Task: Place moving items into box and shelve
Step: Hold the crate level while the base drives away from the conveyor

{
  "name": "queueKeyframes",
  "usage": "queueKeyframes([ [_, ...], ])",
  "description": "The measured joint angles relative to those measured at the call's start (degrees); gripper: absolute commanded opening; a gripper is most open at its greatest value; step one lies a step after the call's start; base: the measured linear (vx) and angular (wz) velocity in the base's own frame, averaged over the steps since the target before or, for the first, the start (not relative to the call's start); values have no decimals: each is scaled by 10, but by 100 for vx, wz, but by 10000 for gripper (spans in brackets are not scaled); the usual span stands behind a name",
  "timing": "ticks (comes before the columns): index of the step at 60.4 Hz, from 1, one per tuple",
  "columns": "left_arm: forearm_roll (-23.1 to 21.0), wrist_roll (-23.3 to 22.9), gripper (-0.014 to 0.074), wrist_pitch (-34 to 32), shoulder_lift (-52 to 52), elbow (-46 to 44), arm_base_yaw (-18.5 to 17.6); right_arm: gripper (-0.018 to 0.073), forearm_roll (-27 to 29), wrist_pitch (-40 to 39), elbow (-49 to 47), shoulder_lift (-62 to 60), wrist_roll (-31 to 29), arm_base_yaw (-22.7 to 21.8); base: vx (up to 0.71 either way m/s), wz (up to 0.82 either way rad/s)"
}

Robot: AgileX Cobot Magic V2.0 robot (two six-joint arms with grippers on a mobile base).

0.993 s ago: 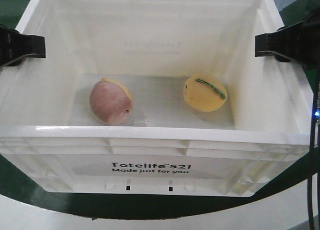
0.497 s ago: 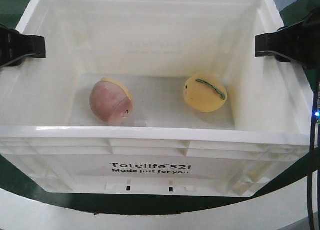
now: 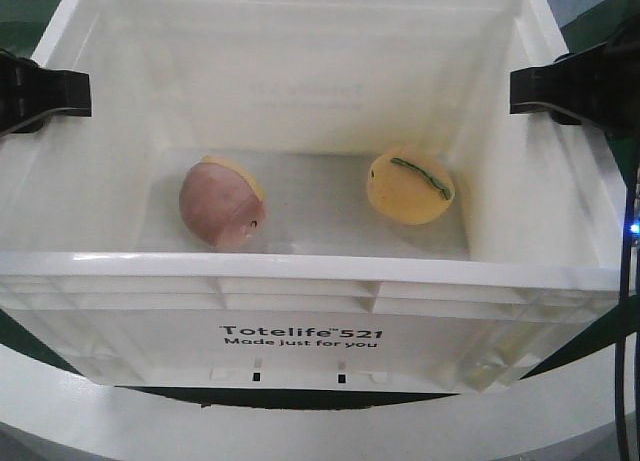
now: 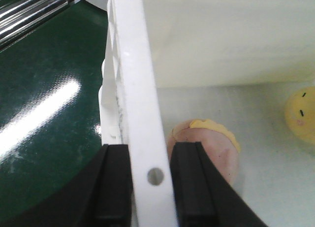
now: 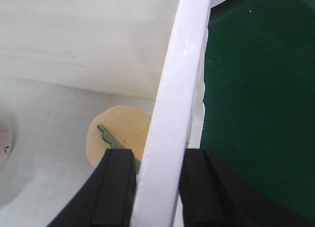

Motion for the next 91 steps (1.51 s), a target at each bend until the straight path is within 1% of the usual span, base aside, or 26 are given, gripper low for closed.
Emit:
queueKeyframes([
  [20,0,0,-6,0,0,0,0,-5,0,0,0,0,0,0,-4,10],
  [41,0,0,-6,0,0,0,0,-5,0,0,0,0,0,0,-7,26],
  [91,0,-1,-6,0,0,0,0,-5,-1,0,0,0,0,0,-15,52],
])
